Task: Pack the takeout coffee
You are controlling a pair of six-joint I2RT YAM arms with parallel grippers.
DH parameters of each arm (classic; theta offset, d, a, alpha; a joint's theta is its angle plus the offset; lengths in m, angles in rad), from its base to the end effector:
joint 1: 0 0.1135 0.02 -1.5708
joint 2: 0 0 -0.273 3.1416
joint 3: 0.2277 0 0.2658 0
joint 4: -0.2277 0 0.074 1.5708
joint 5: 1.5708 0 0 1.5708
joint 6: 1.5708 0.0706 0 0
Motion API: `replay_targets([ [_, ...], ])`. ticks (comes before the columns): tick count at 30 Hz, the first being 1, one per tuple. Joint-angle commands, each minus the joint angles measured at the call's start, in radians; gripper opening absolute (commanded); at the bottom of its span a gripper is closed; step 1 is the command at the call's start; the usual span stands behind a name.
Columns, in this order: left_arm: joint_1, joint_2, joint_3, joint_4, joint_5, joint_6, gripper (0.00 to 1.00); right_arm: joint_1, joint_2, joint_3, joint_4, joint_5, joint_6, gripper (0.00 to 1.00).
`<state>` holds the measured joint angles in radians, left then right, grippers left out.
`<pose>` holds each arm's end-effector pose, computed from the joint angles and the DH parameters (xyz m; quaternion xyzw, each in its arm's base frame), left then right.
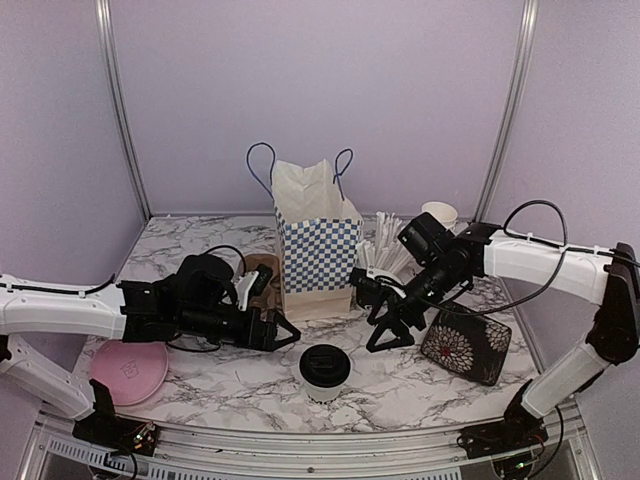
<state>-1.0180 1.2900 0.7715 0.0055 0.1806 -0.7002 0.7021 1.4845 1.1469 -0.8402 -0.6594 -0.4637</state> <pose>0.1593 -0.2824 0.2292 0.1810 0.8418 -0.4314 0.2693 0.2090 0.2335 0.2364 -0.5635 0.7399 0.3372 0.1457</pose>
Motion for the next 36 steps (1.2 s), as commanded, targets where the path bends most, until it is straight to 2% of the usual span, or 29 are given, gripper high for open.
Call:
replay_targets([
  [1, -0.024, 0.048, 0.042, -0.020, 0.054, -0.031, 0.84, -0.032, 0.012, -0.015, 0.111, -0.165, 0.110, 0.91],
  [7, -0.050, 0.099, 0.041, 0.070, 0.158, -0.052, 0.79, -0.032, 0.072, -0.039, 0.145, -0.258, 0.166, 0.81],
  [14, -0.064, 0.156, 0.052, 0.099, 0.228, -0.053, 0.74, -0.031, 0.145, -0.004, 0.135, -0.286, 0.172, 0.72],
  [22, -0.068, 0.196, 0.052, 0.101, 0.244, -0.053, 0.70, 0.007, 0.187, -0.005, 0.117, -0.309, 0.138, 0.68],
  [36, -0.068, 0.280, 0.034, 0.083, 0.244, -0.054, 0.60, 0.055, 0.273, 0.024, 0.085, -0.368, 0.112, 0.54],
])
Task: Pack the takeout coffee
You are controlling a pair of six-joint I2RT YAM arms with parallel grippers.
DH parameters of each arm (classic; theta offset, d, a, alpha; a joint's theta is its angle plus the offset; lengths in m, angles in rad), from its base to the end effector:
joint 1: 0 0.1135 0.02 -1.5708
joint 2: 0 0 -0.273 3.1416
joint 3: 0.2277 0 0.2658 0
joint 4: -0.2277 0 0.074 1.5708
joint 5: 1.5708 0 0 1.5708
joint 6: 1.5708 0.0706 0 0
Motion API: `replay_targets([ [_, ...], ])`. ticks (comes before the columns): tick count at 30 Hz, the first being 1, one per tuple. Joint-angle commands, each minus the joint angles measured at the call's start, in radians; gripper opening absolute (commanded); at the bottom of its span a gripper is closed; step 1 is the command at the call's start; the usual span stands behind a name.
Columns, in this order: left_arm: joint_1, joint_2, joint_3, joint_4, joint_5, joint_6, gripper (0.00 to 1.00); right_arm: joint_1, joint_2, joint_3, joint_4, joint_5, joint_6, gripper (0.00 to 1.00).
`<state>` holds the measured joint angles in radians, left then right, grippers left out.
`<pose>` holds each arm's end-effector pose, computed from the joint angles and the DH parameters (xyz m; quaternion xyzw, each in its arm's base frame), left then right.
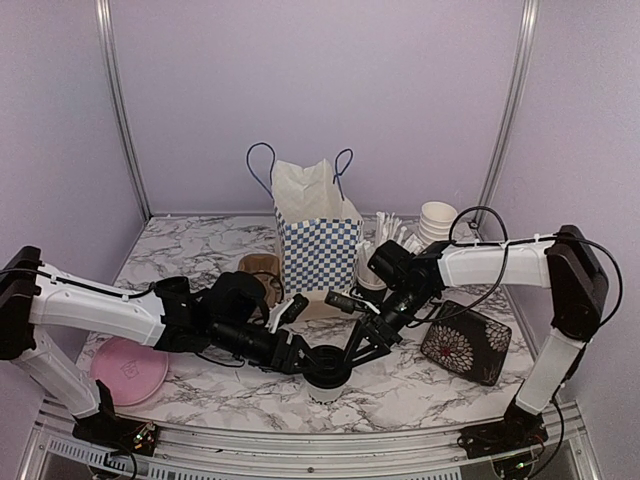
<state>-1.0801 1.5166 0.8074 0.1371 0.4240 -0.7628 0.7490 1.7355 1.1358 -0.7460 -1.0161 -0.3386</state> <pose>0.1427 -0.3287 0.1881 0.2351 0.8315 -0.4846 0.1359 0.2061 0.2736 0.1778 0.4959 -0.7147 -0.4932 0.0024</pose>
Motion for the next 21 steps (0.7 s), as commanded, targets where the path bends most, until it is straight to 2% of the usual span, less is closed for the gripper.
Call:
replay_targets([
  [1, -0.006, 0.060, -0.007, -0.049, 0.001, 0.010, 0.59, 0.008, 0.025, 0.034, -0.008, -0.011, -0.011, 0.53],
  [6, -0.006, 0.119, -0.009, -0.126, -0.026, 0.027, 0.50, 0.009, 0.054, 0.021, 0.005, 0.048, 0.011, 0.49],
  [9, -0.005, 0.144, -0.013, -0.219, -0.090, 0.042, 0.49, 0.014, 0.074, 0.010, 0.024, 0.139, 0.032, 0.45],
  [14, -0.004, 0.176, -0.009, -0.268, -0.150, 0.067, 0.49, 0.024, 0.120, -0.007, 0.030, 0.301, 0.046, 0.39],
  [21, -0.004, 0.135, 0.033, -0.269, -0.177, 0.116, 0.51, 0.018, 0.101, 0.070, -0.040, 0.222, -0.026, 0.37],
])
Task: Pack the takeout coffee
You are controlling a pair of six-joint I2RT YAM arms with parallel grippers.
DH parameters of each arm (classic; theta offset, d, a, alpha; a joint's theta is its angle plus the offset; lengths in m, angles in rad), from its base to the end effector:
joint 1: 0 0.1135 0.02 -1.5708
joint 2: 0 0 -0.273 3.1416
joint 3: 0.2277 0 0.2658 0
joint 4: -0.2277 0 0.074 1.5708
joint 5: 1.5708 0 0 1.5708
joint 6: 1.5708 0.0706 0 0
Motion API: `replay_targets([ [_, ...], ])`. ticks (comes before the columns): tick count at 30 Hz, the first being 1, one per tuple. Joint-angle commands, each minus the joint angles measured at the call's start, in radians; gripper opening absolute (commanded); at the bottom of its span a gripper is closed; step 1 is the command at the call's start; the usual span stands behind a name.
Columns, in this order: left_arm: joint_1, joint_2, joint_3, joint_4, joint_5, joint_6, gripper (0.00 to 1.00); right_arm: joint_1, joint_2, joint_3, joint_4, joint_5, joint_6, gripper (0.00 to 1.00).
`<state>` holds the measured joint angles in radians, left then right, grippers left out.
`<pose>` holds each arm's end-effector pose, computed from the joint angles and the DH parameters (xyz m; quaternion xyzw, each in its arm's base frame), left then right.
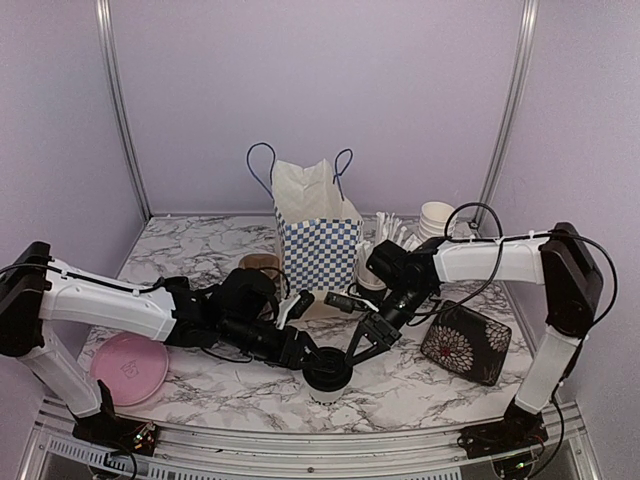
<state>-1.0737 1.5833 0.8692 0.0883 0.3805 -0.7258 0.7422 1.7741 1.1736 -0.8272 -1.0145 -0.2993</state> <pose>0.1541 -0.3390 0.1805 0.2361 0.8463 -0.4547 0.1460 0.2090 0.2730 0.1739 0.4639 -0.7390 -0.4864 0.0455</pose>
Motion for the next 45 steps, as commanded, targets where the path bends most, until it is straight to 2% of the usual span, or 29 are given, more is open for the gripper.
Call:
replay_targets([
  [1, -0.011, 0.055, -0.018, -0.220, -0.141, 0.090, 0.52, 0.020, 0.052, 0.046, 0.027, 0.196, -0.079, 0.38],
  [5, -0.011, 0.003, 0.037, -0.221, -0.176, 0.134, 0.55, -0.001, -0.001, 0.091, -0.026, 0.126, -0.133, 0.49],
  [9, -0.011, -0.034, 0.104, -0.238, -0.216, 0.194, 0.60, -0.019, -0.060, 0.116, -0.057, 0.133, -0.162, 0.61],
  [12, -0.011, -0.048, 0.158, -0.276, -0.242, 0.240, 0.64, -0.032, -0.098, 0.123, -0.077, 0.153, -0.183, 0.66],
  [24, -0.011, -0.196, 0.276, -0.389, -0.449, 0.475, 0.70, -0.038, -0.229, 0.239, -0.186, 0.242, -0.358, 0.70],
  [26, -0.010, -0.236, 0.286, -0.392, -0.524, 0.525, 0.73, -0.039, -0.253, 0.262, -0.186, 0.272, -0.383, 0.70],
  [30, -0.009, -0.288, 0.301, -0.380, -0.686, 0.624, 0.85, -0.038, -0.309, 0.288, -0.168, 0.313, -0.436, 0.70],
  [34, -0.005, -0.292, 0.315, -0.320, -0.870, 0.753, 0.98, -0.031, -0.353, 0.293, -0.136, 0.348, -0.502, 0.73],
  [36, 0.006, -0.290, 0.303, -0.252, -0.938, 0.828, 0.99, -0.010, -0.361, 0.291, -0.121, 0.370, -0.527, 0.75],
  [38, 0.030, -0.293, 0.286, -0.156, -0.985, 0.860, 0.99, 0.028, -0.357, 0.284, -0.109, 0.404, -0.542, 0.84],
  [39, 0.044, -0.296, 0.273, -0.112, -1.007, 0.862, 0.99, 0.049, -0.349, 0.281, -0.101, 0.428, -0.538, 0.96],
  [41, 0.090, -0.317, 0.234, -0.012, -1.001, 0.844, 0.99, 0.088, -0.326, 0.274, -0.074, 0.473, -0.516, 0.99],
  [45, 0.219, -0.387, 0.131, 0.081, -0.894, 0.685, 0.99, 0.157, -0.251, 0.290, -0.109, 0.488, -0.553, 0.99],
])
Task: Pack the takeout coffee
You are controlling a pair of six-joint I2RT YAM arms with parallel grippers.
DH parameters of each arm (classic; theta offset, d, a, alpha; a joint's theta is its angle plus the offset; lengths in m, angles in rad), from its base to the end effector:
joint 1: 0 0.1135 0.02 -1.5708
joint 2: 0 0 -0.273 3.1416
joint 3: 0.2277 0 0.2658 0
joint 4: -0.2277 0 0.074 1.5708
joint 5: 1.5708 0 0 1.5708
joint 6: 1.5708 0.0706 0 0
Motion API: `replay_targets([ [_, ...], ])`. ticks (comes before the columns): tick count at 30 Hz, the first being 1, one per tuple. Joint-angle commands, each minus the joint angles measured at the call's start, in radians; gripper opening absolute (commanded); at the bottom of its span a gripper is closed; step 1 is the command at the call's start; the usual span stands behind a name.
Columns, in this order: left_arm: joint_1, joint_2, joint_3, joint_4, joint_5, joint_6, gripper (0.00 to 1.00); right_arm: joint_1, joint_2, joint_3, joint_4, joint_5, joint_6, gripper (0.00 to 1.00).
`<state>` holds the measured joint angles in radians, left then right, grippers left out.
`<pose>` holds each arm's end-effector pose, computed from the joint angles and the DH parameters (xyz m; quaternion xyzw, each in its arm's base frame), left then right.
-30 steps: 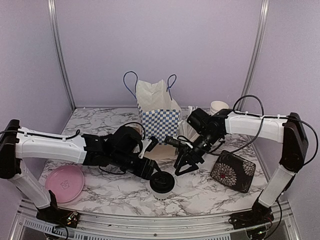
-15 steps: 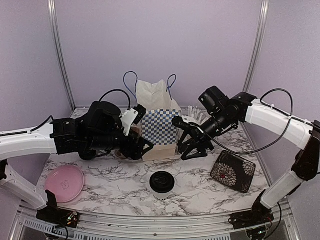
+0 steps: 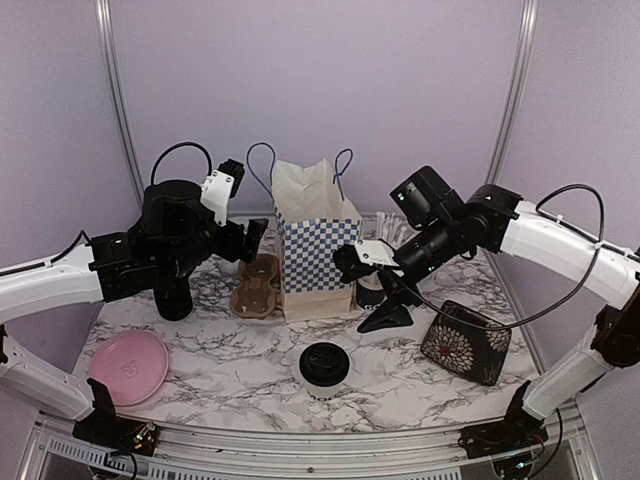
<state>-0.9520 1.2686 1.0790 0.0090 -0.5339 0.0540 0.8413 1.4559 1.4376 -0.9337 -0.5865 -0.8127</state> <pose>0.2247 -0.2536 0.3600 0.2091 0.7305 -0.0856 0.6445 0.1880 0.2689 0.3318 -0.7306 0.5526 0.2795 0.2875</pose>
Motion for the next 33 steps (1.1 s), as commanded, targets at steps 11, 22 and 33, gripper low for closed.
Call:
replay_targets([
  [11, 0.143, -0.139, -0.166, 0.163, 0.035, -0.127, 0.99, 0.189, 0.219, 0.068, -0.005, 0.185, -0.053, 0.96],
  [22, 0.150, -0.118, -0.145, 0.123, 0.057, -0.134, 0.99, 0.209, 0.298, 0.089, -0.036, 0.197, -0.048, 0.90],
  [33, 0.161, -0.110, -0.140, 0.115, 0.061, -0.139, 0.99, 0.240, 0.314, 0.083, -0.059, 0.231, -0.056, 0.82],
])
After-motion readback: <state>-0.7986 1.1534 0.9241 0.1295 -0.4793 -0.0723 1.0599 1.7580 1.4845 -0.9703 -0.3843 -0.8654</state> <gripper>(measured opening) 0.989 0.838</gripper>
